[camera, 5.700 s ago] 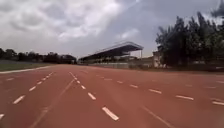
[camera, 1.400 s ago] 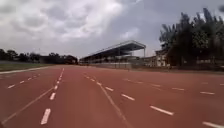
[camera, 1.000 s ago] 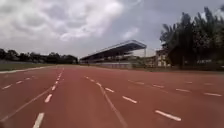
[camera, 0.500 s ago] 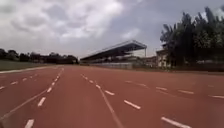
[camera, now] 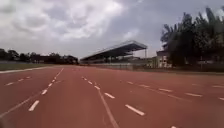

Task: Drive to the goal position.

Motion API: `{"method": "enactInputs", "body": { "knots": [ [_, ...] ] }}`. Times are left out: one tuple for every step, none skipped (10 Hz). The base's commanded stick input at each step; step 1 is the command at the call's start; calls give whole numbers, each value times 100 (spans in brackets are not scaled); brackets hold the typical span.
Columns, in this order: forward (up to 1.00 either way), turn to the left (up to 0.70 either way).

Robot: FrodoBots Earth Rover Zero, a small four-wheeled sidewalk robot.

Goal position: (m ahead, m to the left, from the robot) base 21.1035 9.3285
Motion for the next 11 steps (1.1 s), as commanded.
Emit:
{"method": "enactInputs", "body": {
  "knots": [
    [45, 0],
    [45, 0],
    [45, 0],
    [45, 0],
    [45, 0],
    [45, 0],
    [45, 0],
    [45, 0],
    [45, 0],
    [45, 0],
    [45, 0]
  ]
}}
